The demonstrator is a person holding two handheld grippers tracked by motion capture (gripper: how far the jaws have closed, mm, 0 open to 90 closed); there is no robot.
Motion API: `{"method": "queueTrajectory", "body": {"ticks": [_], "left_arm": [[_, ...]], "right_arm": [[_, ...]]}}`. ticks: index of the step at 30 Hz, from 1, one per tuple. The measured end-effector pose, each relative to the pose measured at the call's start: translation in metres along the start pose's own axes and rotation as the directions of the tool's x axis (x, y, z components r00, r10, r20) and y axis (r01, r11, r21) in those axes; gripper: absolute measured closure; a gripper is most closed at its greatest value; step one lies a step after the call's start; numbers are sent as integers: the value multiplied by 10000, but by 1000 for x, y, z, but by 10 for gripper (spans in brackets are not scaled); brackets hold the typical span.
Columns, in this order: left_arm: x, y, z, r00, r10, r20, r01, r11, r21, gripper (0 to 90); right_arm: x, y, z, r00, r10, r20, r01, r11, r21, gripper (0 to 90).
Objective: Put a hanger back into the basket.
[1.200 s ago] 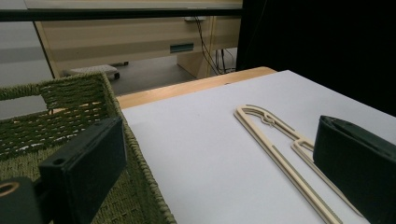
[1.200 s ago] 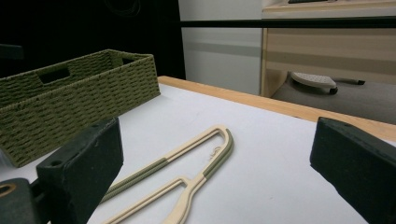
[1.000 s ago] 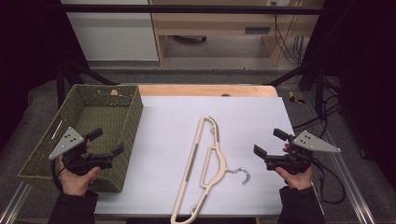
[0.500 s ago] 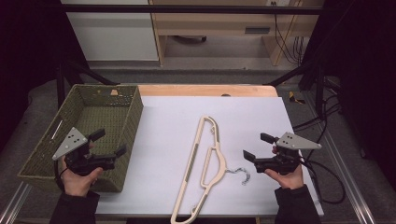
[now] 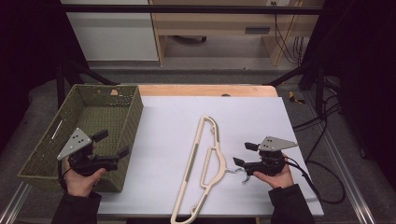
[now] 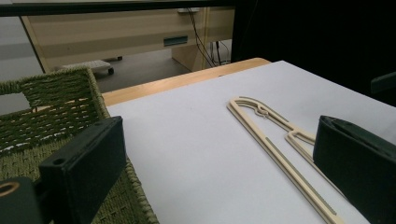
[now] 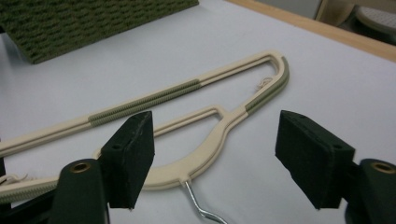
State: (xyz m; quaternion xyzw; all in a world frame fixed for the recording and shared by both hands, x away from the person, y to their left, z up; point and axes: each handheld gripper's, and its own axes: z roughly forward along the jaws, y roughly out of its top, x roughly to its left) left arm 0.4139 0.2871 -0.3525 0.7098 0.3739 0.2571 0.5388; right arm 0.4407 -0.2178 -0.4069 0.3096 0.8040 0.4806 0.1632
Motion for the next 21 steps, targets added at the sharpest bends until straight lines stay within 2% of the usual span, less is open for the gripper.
{"method": "queueTrajectory", "body": {"ticks": [6,8,9,11,15,18,21], "left_arm": [[-2,-1,3,10000,58,65,-58,9999,86,27],[-3,-1,3,9999,94,70,-94,9999,93,27],[-3,-1,3,9999,107,74,-108,9999,105,27],[-4,-1,4,9999,117,94,-118,9998,130,27],[-5,-1,4,9998,174,134,-176,9997,150,27],[-6,-1,5,9997,168,165,-171,9997,163,27],[-7,-2,7,9996,172,207,-177,9996,206,27]], "right_arm": [[1,-7,12,9993,-337,-185,345,9983,463,350],[0,-8,13,9991,-341,-235,353,9980,517,360],[-1,-11,17,9989,-298,-374,326,9966,763,371],[-1,-12,19,9985,-353,-422,389,9953,881,383],[0,-19,30,9968,-462,-648,551,9883,1422,433],[0,-24,34,9952,-495,-842,632,9837,1682,463],[-1,-28,39,9937,-642,-920,805,9791,1865,530]]}}
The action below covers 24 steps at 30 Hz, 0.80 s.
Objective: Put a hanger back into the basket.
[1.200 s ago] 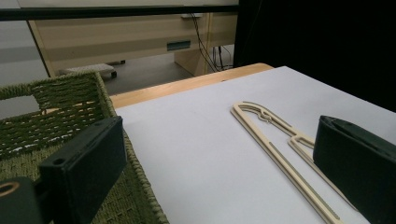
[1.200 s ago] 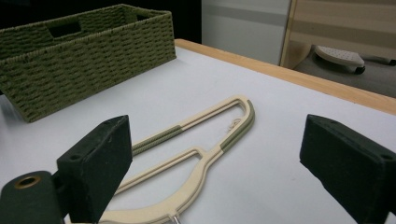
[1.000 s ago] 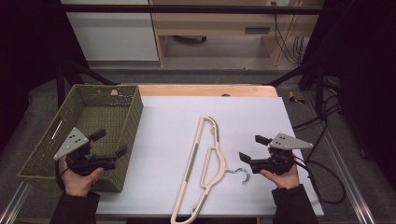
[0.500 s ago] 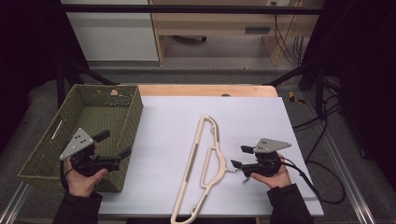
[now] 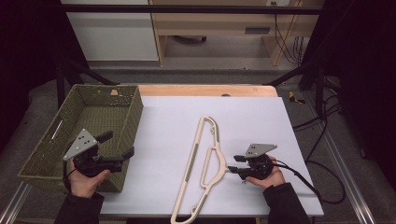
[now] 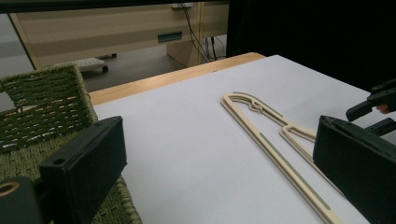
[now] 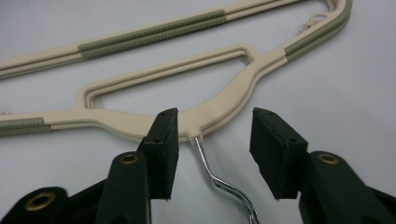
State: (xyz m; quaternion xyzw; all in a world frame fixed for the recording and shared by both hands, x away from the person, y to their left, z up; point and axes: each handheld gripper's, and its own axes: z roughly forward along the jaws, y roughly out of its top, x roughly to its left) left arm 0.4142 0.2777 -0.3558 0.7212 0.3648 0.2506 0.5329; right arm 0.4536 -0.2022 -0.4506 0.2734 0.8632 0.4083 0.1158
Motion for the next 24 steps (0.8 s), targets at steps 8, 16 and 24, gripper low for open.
{"method": "queueTrajectory", "body": {"ticks": [8,16,24], "left_arm": [[-4,-1,4,9999,97,75,-98,9999,137,27],[-8,-3,12,9996,195,224,-203,9990,390,28],[-13,-5,17,9990,284,359,-304,9979,571,29]], "right_arm": [[0,-5,12,9986,-329,-418,349,9982,477,650],[0,-11,24,9972,-326,-678,384,9956,853,760],[-7,-13,26,9922,-509,-1141,586,9962,652,853]]}}
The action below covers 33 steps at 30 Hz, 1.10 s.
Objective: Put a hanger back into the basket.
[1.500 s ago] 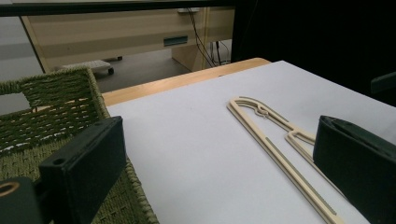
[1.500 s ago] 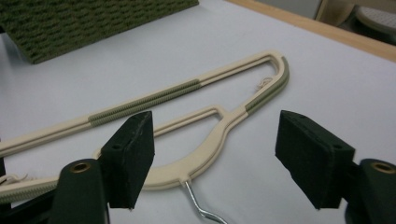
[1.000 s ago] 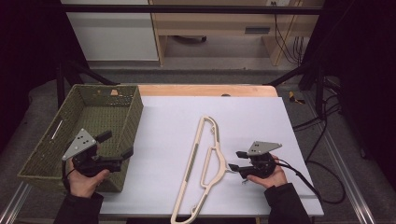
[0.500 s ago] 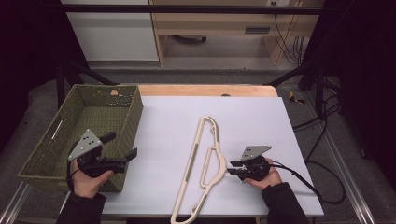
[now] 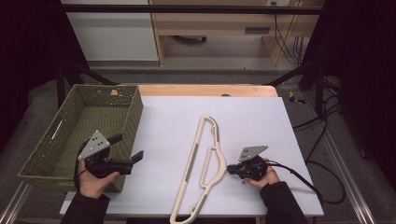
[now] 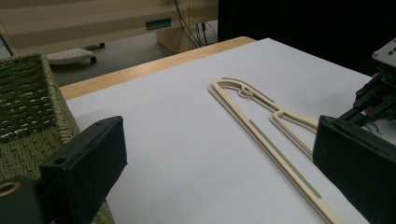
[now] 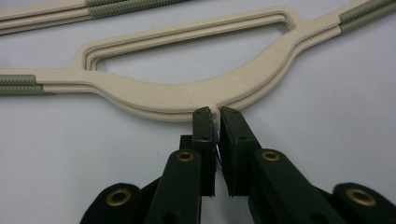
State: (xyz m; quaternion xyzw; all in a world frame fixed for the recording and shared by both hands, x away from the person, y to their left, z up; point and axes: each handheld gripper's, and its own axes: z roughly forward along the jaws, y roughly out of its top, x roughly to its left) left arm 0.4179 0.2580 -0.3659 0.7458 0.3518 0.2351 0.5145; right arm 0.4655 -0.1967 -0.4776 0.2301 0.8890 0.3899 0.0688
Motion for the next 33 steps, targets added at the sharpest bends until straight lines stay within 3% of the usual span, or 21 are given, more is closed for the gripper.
{"method": "queueTrajectory", "body": {"ticks": [9,18,26,33], "left_arm": [[-4,-1,5,9999,85,113,-86,9999,141,31],[-17,0,12,9990,239,381,-251,9992,321,37],[-53,1,32,9936,605,954,-696,9930,957,47],[-93,2,58,9775,1051,1828,-1373,9753,1733,63]], "right_arm": [[-5,2,-7,9972,-308,-678,292,9993,-244,890],[-2,7,-20,9980,-226,-589,195,9985,-520,891],[5,18,-27,9985,-374,-400,354,9982,-485,892],[11,28,-30,9993,-228,-306,218,9992,-326,892]]}}
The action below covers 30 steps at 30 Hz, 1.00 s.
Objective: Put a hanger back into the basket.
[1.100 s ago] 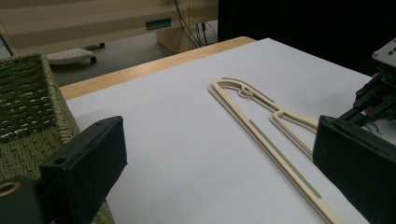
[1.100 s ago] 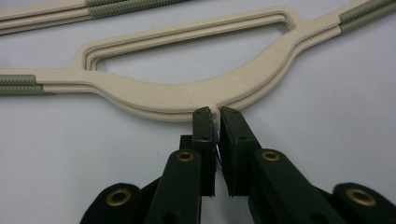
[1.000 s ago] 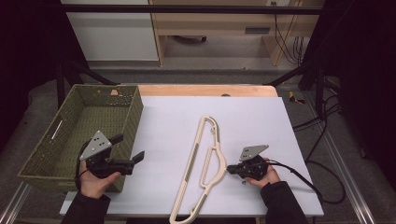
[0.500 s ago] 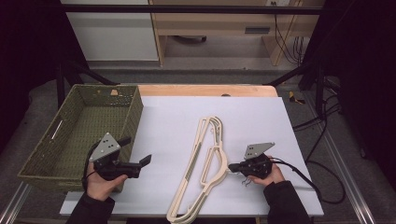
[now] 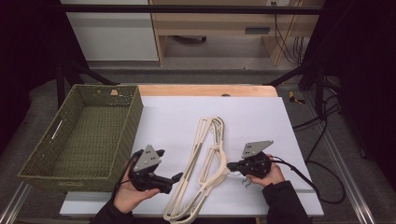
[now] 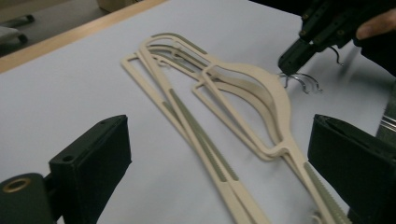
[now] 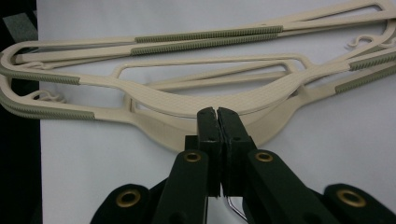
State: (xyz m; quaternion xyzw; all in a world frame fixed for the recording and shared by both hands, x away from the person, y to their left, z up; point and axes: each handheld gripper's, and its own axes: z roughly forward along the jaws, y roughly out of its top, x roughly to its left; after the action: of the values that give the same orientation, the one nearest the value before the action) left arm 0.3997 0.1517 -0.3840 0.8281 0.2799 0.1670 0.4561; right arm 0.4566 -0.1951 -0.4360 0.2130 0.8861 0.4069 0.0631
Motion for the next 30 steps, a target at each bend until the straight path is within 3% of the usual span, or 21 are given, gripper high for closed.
{"method": "queueTrajectory", "body": {"ticks": [3,4,7,11,16,17,19,20,23,24,28,30], "left_arm": [[-12,3,14,9994,298,190,-305,9988,385,66],[-19,5,26,9986,415,338,-436,9969,648,73],[-26,8,37,9975,533,471,-572,9945,875,88],[-43,14,69,9935,817,788,-924,9854,1430,131],[-52,16,91,9898,995,1021,-1160,9785,1707,195],[-53,16,94,9899,935,1068,-1106,9796,1680,225],[-54,16,103,9882,976,1182,-1188,9748,1890,272],[-54,17,107,9868,983,1284,-1223,9731,1953,338],[-55,17,115,9878,872,1287,-1124,9726,2034,385],[-55,17,117,9863,1058,1267,-1316,9674,2162,412],[-60,16,126,9863,1107,1224,-1374,9616,2375,493],[-62,15,129,9845,1253,1229,-1538,9531,2605,537]], "right_arm": [[0,2,-1,10000,-75,-6,75,10000,30,892],[1,3,-1,10000,16,-31,-16,10000,67,893],[2,5,0,10000,-36,-13,36,10000,73,893],[4,8,-1,9999,-119,64,118,9999,120,892],[6,10,-2,9998,-155,97,153,9997,166,892],[6,10,-2,9998,-176,82,175,9997,161,892],[7,11,-2,9999,-138,95,136,9997,190,893],[8,13,-3,9998,-138,147,134,9996,233,892],[8,14,-3,9997,-202,143,199,9995,244,892],[9,14,-3,9997,-180,156,177,9995,244,893],[10,16,-3,9997,-157,181,153,9996,246,893],[12,18,-3,9997,-149,209,143,9994,308,893]]}}
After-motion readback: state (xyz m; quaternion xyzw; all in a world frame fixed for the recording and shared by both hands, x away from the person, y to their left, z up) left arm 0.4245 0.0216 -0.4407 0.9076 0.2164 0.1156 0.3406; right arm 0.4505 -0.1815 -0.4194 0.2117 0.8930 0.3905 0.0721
